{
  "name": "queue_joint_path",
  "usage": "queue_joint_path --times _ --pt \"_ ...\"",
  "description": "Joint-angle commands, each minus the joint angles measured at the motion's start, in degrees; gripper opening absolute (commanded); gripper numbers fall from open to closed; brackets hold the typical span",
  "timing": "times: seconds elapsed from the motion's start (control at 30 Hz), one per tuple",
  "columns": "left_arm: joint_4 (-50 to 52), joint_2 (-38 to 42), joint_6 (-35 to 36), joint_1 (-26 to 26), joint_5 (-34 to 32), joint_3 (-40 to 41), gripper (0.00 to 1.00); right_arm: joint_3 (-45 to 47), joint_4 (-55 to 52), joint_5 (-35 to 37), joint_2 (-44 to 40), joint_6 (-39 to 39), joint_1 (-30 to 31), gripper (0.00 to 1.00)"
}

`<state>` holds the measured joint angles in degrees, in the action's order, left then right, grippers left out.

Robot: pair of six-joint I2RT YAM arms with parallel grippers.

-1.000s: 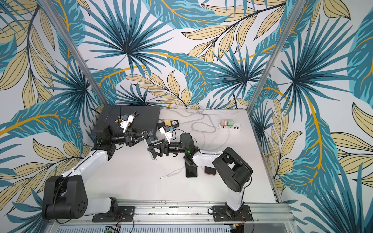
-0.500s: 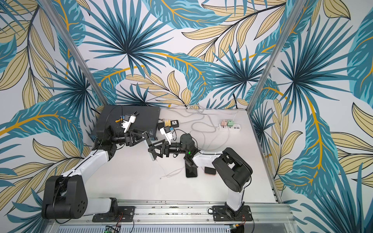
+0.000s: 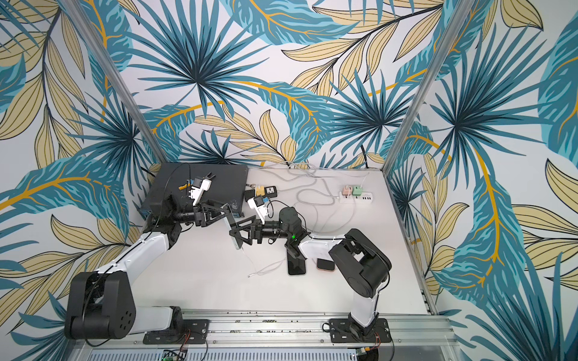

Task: Unplug the charging cable from the phone
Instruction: Pick up the phone at the center of the board, then remove the charging cable from the phone.

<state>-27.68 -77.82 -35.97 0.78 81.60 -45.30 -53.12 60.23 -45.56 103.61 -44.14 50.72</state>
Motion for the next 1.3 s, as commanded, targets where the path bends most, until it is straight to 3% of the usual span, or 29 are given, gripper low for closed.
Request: queue_joint_path --times 0.0,0.2,0.63,0.97,1.27 --pt "-2.03 -0.30 1.15 -0.25 -0.74 0.22 0.29 0.18 -1.78 -1.44 -2.77 2.23 0.19 0.89" --pt "-2.44 -0.14 1.17 0.37 -0.96 0.21 0.12 3.22 -6.55 -1.81 -5.33 5.13 0.18 0.92" --pt "-3.23 0.67 0.51 2.62 -1.27 0.34 0.09 7.16 -22.03 -0.65 -10.16 17.87 0.23 0.82" --pt "-3.94 0.41 -0.20 2.96 -1.27 0.39 0.08 7.67 -29.98 0.52 -9.39 24.26 0.90 0.59" --pt "-3.97 0.23 -0.38 3.05 -1.10 0.21 0.09 6.86 -29.29 0.29 -7.10 23.32 1.61 0.38"
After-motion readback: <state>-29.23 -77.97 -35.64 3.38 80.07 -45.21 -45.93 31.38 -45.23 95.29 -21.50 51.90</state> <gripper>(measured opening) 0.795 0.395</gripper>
